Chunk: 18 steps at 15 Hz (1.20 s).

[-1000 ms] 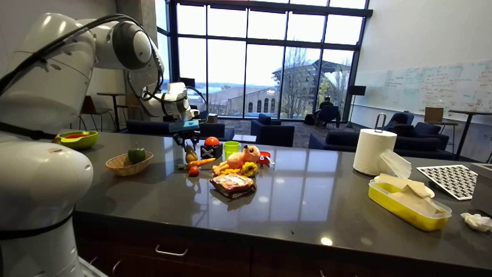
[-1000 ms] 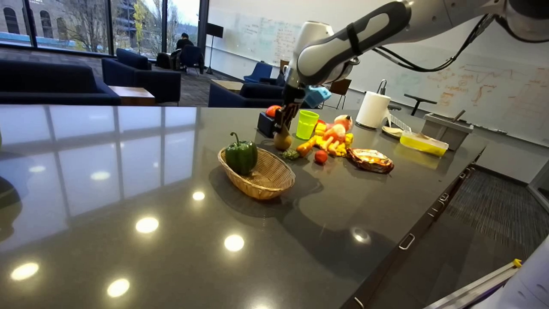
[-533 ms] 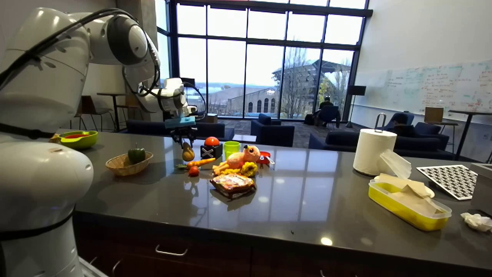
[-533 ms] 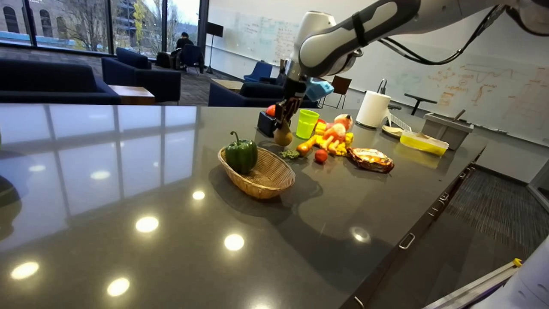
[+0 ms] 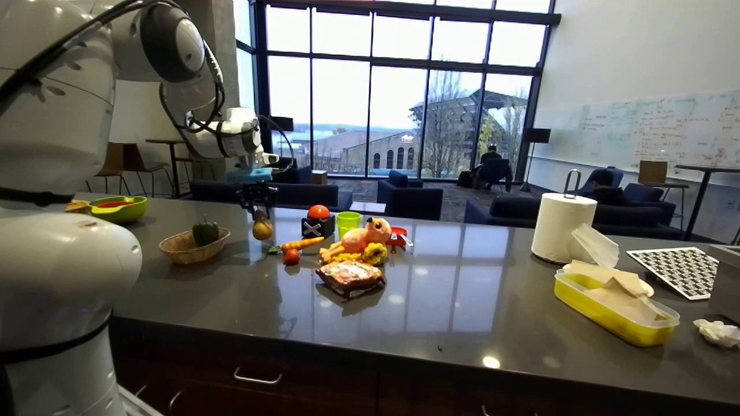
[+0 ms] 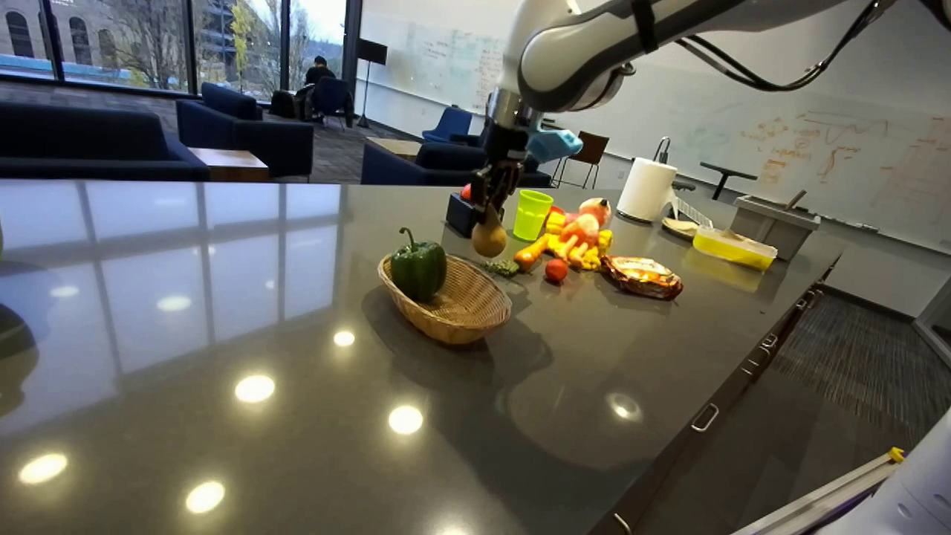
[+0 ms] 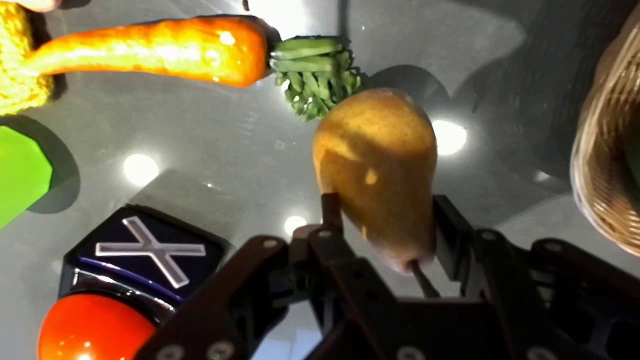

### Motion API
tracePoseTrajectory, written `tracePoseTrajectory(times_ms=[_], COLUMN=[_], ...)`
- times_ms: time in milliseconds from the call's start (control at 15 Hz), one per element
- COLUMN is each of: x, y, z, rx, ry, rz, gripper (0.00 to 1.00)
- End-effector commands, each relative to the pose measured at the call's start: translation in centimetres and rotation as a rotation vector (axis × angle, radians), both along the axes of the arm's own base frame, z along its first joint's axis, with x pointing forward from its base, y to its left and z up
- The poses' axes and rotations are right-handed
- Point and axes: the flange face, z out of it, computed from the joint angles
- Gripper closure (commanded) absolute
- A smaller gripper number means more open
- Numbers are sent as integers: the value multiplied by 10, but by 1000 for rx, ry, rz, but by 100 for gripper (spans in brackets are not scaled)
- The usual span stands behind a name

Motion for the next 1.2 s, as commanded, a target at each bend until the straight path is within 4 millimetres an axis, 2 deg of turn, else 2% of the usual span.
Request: tracePoseTrajectory(times_ms=[0,733,1133], x=[-27,-68,-85], y=[9,56,76], z=[22,56,57], rx=[9,56,99], ry=[24,109,208], rz=[-32,-60,-58], gripper=[78,78,78])
